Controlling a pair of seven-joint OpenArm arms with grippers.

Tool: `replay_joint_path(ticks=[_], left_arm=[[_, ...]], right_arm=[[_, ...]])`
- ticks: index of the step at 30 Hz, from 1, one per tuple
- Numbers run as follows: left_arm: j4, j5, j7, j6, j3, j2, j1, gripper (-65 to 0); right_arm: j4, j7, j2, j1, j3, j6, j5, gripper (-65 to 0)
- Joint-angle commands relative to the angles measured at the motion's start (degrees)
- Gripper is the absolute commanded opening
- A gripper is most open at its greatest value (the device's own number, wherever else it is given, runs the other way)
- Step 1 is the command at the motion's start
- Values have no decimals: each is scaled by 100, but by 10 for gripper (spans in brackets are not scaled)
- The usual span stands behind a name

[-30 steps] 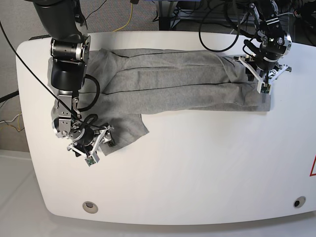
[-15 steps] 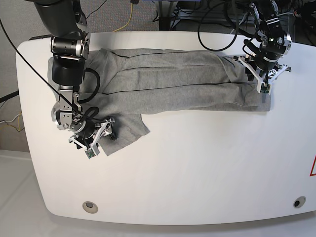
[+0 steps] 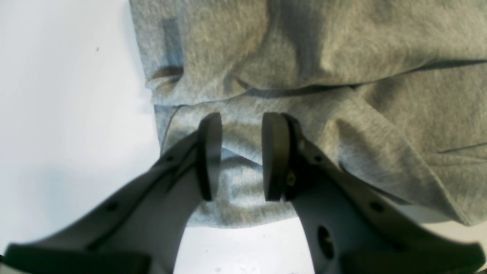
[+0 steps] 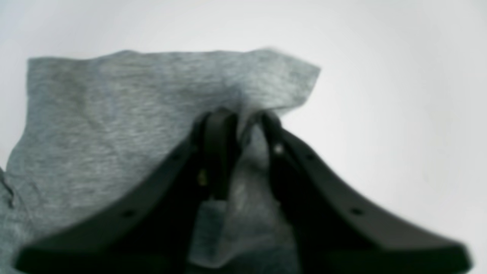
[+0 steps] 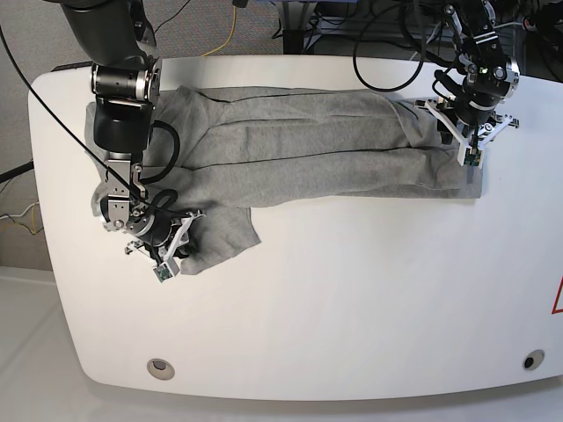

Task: Fold the T-shirt properly
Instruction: 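Close the right gripper on the hanging sleeve, then drag the held sleeve with the right gripper onto the folded strip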

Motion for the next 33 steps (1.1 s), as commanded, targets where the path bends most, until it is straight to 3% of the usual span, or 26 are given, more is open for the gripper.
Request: replay_joint_path(ticks=[1, 12, 19, 33], left_arm=[[117, -29, -84, 4, -19, -60, -17, -492], [117, -29, -84, 4, -19, -60, -26, -492], [117, -29, -84, 4, -19, -60, -52, -492], [108, -29, -84, 4, -1, -60, -61, -492]], right_arm=[[93, 6, 52, 124, 13, -2, 15, -591], [331, -38, 78, 10, 13, -2, 15, -598], [1148, -706, 96, -192, 13, -2, 15, -630], [2704, -1752, 60, -886, 13, -2, -2, -631]])
